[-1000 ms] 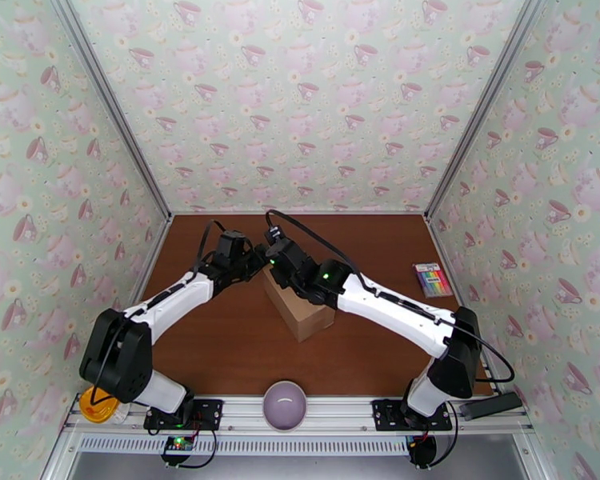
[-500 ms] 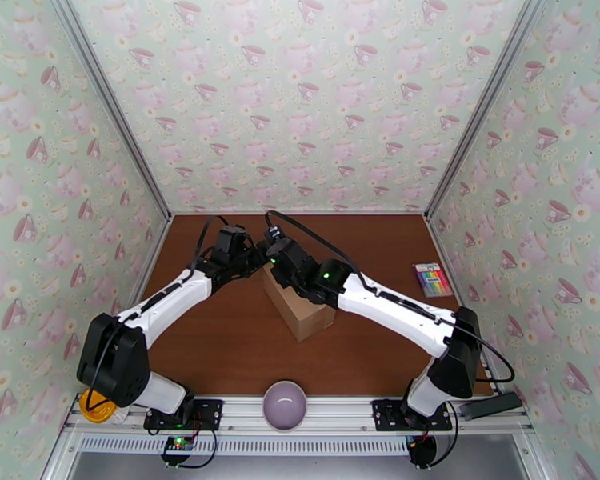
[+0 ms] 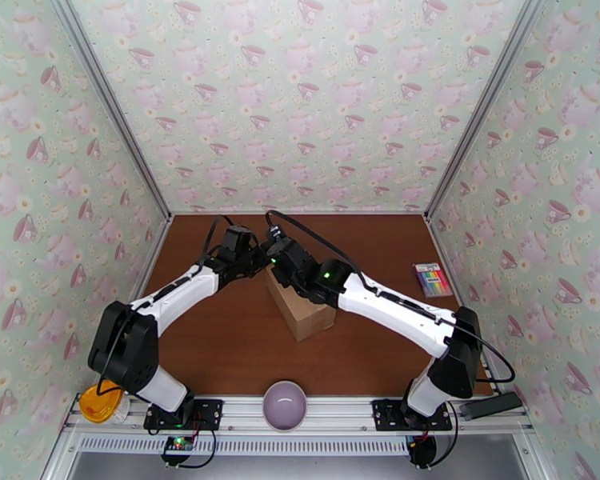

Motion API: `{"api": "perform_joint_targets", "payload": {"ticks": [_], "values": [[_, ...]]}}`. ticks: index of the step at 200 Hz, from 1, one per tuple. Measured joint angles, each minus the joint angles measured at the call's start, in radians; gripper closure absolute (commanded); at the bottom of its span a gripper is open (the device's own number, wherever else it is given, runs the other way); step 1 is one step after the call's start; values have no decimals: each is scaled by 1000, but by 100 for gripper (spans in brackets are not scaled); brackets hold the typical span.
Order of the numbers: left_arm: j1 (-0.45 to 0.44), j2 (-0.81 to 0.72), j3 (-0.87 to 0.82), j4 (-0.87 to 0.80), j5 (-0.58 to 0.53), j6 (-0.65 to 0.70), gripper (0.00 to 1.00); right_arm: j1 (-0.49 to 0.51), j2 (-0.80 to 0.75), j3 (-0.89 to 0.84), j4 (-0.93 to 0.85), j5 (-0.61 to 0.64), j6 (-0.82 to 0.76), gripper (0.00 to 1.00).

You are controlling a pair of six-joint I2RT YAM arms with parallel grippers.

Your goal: Unpack the express box

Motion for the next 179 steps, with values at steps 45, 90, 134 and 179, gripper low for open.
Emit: {"api": "perform_joint_targets", "payload": {"ticks": [45,90,134,179], "values": [[-2,10,0,8,0,-1,29,0,-5,0,-6,1,-8,100],[-8,10,-6,24,0,-4,29,-1,-15,0,-17,3,-24,100],[-8,10,-8,30,0,-4,29,0,-23,0,-19,2,-34,100],[-8,10,-8,32,0,-4,29,0,-23,0,-18,2,-46,100]]}}
